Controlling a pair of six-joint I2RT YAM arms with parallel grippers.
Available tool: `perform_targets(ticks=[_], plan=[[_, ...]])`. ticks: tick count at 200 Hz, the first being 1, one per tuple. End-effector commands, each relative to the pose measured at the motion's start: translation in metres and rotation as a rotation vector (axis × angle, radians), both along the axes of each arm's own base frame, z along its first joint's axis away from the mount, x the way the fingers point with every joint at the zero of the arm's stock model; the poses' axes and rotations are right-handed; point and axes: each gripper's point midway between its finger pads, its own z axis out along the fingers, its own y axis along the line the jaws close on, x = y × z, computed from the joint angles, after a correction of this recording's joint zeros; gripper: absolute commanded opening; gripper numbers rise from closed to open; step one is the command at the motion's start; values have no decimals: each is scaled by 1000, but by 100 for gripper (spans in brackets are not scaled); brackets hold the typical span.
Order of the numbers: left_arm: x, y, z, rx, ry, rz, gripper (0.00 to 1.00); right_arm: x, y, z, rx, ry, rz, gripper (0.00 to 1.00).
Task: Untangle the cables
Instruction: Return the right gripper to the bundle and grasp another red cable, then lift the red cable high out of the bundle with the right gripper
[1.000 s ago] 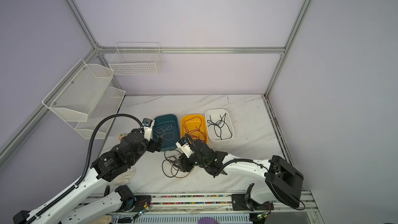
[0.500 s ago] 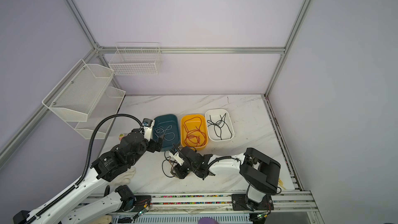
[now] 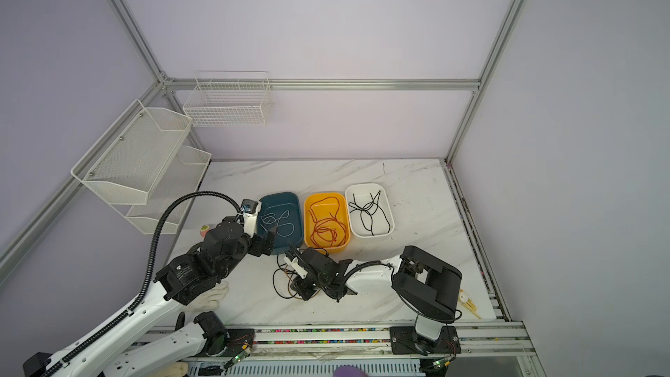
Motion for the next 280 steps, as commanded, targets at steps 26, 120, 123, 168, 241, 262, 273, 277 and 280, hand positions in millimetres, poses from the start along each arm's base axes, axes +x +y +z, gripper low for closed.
perform_targets(ticks=[26, 120, 123, 168, 241, 262, 273, 277, 280], plan=[[2, -2, -3, 3, -9, -9, 100, 3, 4, 15, 15, -37, 2, 10], [2, -2, -3, 2, -9, -11, 100, 4, -9, 85, 135, -146, -4, 0], [2, -2, -4, 4, -8, -12, 100, 3, -10, 89, 143, -149, -5, 0], [2, -2, -4, 4, -7, -13, 100, 10, -27, 153, 266, -256, -71, 0], [2, -3, -5, 4, -5, -14, 100, 10, -56, 249, 466, -384, -139, 0], [2, -3, -5, 5, -4, -15, 100, 11, -63, 271, 506, -420, -153, 0], [2, -3, -4, 4, -6, -15, 100, 11, -66, 282, 525, -436, -161, 0], [2, -3, -4, 4, -6, -15, 100, 11, -67, 286, 533, -442, -163, 0], [2, -2, -4, 4, -6, -14, 100, 11, -68, 289, 537, -446, -165, 0]])
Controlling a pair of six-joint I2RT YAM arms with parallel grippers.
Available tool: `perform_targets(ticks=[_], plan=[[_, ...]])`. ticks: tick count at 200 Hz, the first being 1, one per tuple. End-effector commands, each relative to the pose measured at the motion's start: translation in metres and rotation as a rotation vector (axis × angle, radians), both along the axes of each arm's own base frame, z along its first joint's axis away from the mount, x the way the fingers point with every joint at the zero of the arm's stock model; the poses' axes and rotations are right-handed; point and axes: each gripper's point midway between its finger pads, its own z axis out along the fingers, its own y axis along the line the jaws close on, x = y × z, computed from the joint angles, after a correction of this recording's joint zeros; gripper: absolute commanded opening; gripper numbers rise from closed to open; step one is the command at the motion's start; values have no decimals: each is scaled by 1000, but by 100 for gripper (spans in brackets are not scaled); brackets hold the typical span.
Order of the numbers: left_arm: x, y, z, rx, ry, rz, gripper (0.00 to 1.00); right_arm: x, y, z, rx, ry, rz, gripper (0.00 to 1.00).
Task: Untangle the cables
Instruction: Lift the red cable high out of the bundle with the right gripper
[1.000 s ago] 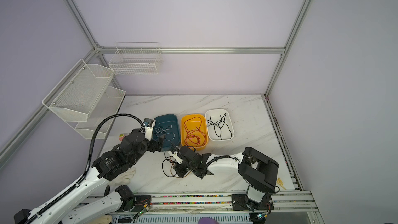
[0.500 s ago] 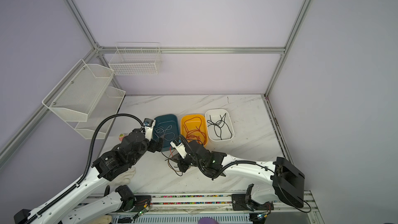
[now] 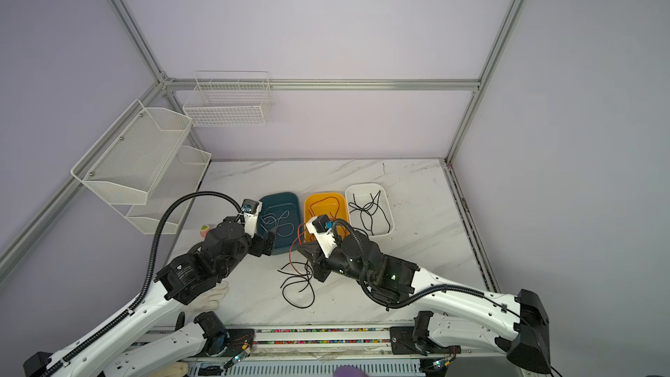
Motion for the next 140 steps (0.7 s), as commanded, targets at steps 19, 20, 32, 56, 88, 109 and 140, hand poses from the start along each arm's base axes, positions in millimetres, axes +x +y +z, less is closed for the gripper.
perform_targets(ticks=[19, 20, 32, 56, 88, 109, 140], plan=[[2, -1, -3, 5, -10, -9, 100, 2, -12, 56, 92, -91, -38, 0], [2, -1, -3, 6, -9, -7, 100, 2, -13, 57, 95, -92, -38, 0], [2, -1, -3, 5, -9, -8, 100, 1, -15, 68, 116, -108, -40, 0], [2, -2, -4, 6, -6, -11, 100, 0, -23, 94, 158, -145, -54, 0], [2, -2, -4, 6, -7, -12, 100, -2, -30, 123, 205, -186, -61, 0], [2, -2, -4, 5, -8, -9, 100, 0, -32, 133, 210, -205, -71, 0], [2, -1, -3, 4, -9, -11, 100, 8, -36, 137, 199, -225, -127, 0]])
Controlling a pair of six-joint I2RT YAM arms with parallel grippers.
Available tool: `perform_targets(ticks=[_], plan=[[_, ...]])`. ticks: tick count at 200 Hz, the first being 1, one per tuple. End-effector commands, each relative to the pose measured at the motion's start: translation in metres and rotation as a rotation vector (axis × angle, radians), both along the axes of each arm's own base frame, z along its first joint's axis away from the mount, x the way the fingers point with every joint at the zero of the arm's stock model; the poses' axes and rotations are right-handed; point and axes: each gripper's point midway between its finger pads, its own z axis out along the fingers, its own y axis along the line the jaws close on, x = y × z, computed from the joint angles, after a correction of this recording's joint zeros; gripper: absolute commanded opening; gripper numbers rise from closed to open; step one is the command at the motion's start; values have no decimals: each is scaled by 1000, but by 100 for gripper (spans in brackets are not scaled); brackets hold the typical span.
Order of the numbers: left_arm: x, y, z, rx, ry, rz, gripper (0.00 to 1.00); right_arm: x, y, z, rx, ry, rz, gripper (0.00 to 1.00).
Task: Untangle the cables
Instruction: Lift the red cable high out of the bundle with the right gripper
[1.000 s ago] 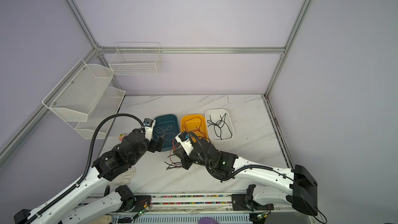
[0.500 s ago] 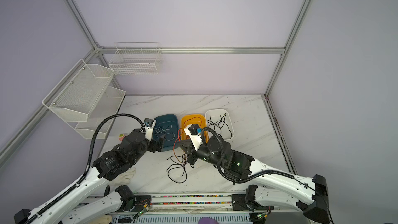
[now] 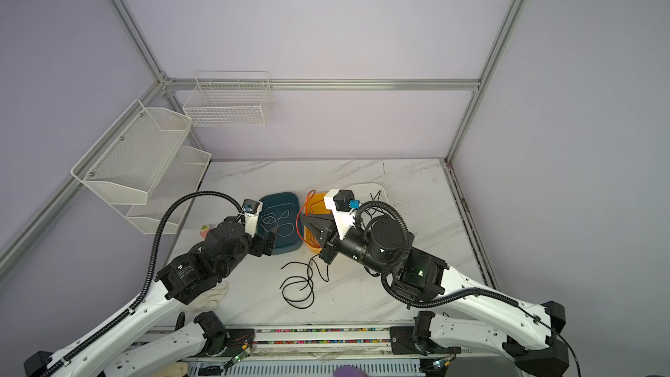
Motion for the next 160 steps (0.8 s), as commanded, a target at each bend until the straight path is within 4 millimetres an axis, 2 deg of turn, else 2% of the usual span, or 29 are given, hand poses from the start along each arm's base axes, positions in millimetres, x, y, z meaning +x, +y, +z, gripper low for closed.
perform_targets(ticks=[1, 43, 92, 120, 160], plan=[[2, -1, -2, 3, -13, -8, 100, 6, -6, 6, -14, -34, -57, 0], [2, -1, -2, 2, -12, -9, 100, 23, 1, -6, -55, -13, -101, 0], [1, -1, -2, 2, -13, -8, 100, 70, -5, -22, -58, 82, -131, 0], [1, -1, -2, 3, -13, -8, 100, 85, -5, -30, -73, 94, -133, 0], [1, 0, -2, 3, -14, -7, 100, 107, -4, -57, -116, 132, -136, 0]])
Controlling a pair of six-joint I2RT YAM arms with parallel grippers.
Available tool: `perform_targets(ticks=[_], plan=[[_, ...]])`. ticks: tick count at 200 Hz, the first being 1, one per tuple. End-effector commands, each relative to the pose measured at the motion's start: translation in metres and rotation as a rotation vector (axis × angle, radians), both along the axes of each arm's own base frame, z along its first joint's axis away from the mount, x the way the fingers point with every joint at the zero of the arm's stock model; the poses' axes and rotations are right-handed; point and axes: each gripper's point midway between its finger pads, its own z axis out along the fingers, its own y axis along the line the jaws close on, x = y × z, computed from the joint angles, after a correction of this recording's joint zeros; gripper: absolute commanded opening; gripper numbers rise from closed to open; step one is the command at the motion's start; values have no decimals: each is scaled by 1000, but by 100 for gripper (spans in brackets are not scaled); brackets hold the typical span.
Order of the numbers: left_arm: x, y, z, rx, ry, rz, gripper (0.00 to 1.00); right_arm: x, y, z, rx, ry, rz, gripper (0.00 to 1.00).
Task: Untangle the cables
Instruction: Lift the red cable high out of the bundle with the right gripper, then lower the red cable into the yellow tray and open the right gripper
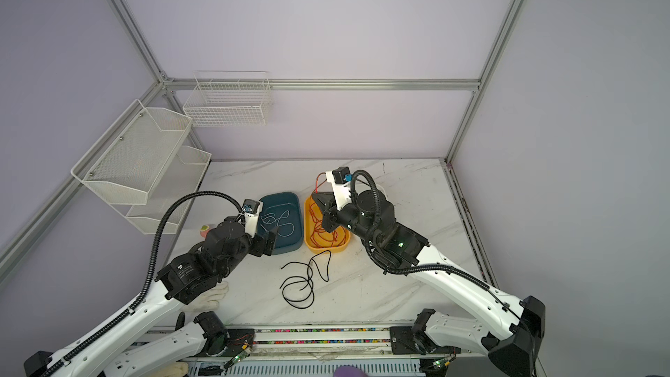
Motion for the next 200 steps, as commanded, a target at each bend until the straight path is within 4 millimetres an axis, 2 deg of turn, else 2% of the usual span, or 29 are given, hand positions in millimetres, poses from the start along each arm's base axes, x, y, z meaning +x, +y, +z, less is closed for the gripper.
perform_targets(ticks=[1, 46, 74, 129, 138, 143, 200], plan=[[2, 0, -3, 5, -14, -4, 100, 6, 1, 1, 19, 4, 29, 0], [2, 1, -3, 7, -14, -2, 100, 29, -3, -24, -1, 41, 13, 0], [2, 1, -3, 7, -16, 1, 100, 40, 2, -46, -17, 81, 26, 0], [2, 2, -4, 12, -15, 3, 100, 64, 7, -103, -57, 179, -37, 0], [2, 2, -4, 11, -14, 3, 100, 67, 5, -106, -52, 186, -52, 0], [2, 1, -4, 13, -13, 2, 100, 71, 7, -120, -67, 209, -60, 0], [2, 1, -5, 13, -11, 1, 100, 92, -1, -179, -102, 315, -159, 0]])
